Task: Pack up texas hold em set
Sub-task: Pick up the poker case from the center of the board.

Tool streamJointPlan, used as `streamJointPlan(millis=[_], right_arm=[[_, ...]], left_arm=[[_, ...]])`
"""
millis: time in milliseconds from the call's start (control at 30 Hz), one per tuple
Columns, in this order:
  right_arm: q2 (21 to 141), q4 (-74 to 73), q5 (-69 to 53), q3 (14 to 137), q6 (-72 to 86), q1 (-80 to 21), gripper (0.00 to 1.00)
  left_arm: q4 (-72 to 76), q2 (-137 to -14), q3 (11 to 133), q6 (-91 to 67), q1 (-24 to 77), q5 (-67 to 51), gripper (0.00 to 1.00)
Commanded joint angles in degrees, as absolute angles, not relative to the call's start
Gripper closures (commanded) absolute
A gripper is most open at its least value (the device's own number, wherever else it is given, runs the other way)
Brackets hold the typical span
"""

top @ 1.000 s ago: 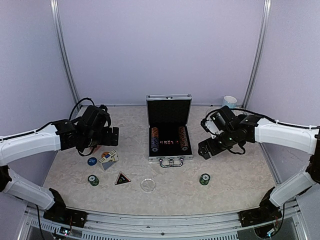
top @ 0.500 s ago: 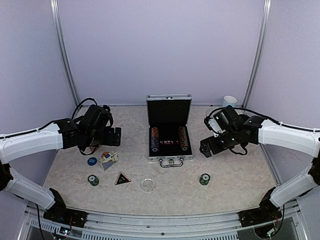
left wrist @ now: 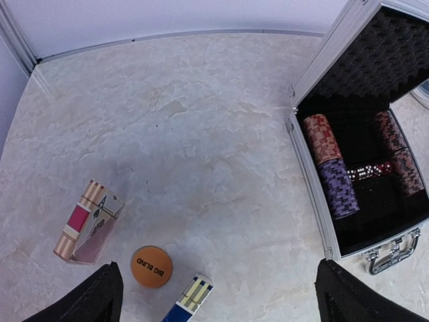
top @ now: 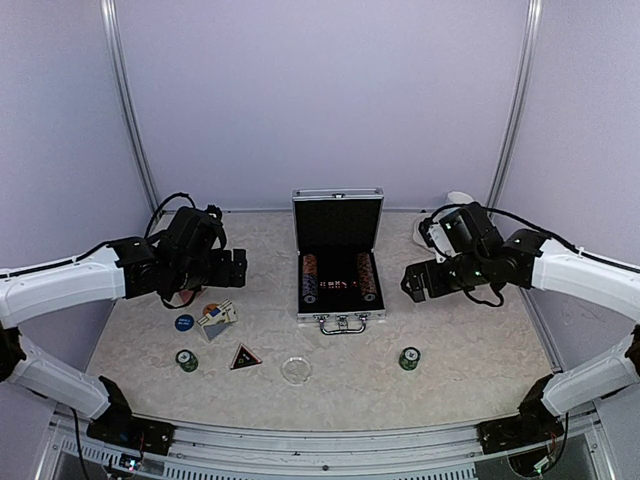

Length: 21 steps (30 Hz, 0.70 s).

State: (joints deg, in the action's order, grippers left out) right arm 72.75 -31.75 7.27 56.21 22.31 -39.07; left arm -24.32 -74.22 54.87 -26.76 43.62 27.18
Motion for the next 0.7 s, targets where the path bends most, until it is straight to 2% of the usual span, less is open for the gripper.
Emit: streamJointPlan(millis=[0, 300, 667], right_arm=[[72.9, -28.7, 10.2, 54.3, 24.4, -38.5, 0.01], [68.3, -19.8, 13.3, 47.7, 23.6, -38.5, 0.01], [55.7, -5.2, 26.7, 41.0, 13.1, -38.3, 0.01]], left_arm=[[-18.6, -71.8, 53.9, -27.1, 45.0, 26.3, 0.01], [-7.1, -67.8, 49.1, -26.0, 45.9, 22.7, 0.01], [-7.2, -68.8, 50.4, -24.8, 46.3, 22.9, 0.01]])
